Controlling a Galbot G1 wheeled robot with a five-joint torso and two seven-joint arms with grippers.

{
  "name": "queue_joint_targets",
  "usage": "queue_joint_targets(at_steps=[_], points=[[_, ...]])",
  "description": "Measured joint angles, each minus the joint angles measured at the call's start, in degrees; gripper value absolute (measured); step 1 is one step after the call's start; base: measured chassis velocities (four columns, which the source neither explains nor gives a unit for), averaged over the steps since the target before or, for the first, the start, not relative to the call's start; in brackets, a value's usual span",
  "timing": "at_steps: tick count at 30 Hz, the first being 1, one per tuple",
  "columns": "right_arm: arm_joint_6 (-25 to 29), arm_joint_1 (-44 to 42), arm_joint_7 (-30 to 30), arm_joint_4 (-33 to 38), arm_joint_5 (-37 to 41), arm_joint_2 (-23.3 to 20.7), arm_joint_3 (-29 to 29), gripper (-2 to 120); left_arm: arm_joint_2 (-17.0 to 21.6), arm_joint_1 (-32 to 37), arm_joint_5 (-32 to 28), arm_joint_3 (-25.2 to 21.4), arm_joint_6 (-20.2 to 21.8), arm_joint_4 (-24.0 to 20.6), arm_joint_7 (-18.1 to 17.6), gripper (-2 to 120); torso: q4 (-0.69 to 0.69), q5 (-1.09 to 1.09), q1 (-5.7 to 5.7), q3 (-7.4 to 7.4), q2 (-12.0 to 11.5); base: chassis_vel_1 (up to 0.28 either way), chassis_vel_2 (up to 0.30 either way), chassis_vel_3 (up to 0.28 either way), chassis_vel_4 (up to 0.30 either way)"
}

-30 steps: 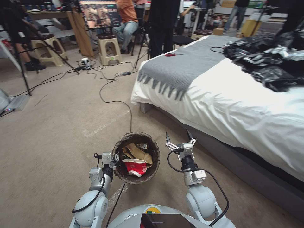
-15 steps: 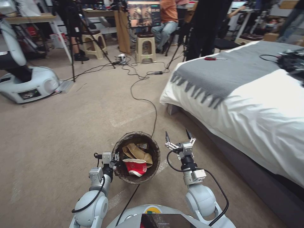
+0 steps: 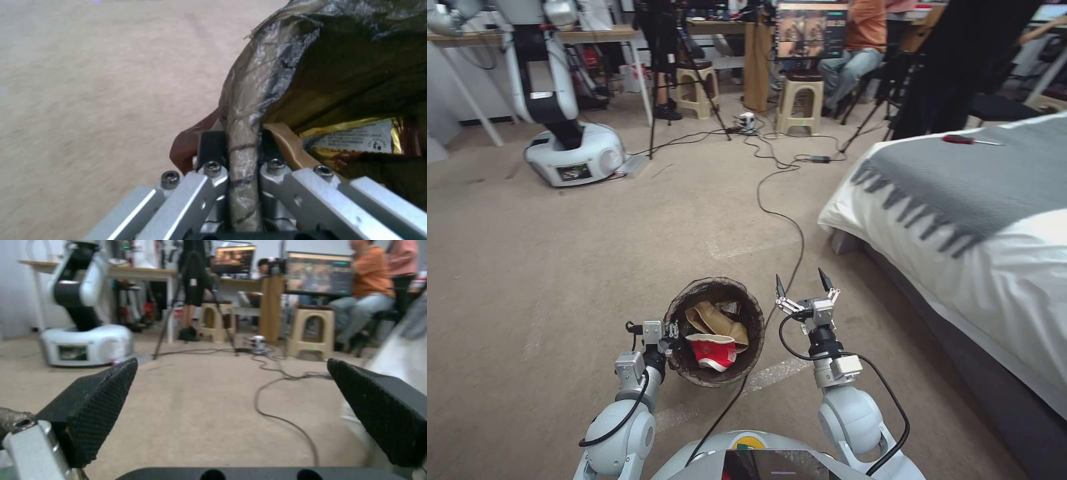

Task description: Pick up the trash bin, then pick up the garbage from the floor and place it into the trash bin.

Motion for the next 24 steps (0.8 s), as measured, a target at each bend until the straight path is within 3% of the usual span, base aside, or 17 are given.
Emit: queue_joint_targets(at_steps=[24], points=[[0.07, -0.07, -1.12, 0.23, -0.17, 0.19, 0.19, 100, -0.09, 0.03, 0.15, 0.25, -0.76, 0.92, 0.1, 2, 0.02, 0.0, 0.0, 0.0, 0.0, 0.121, 0.121, 0.116, 0.119]])
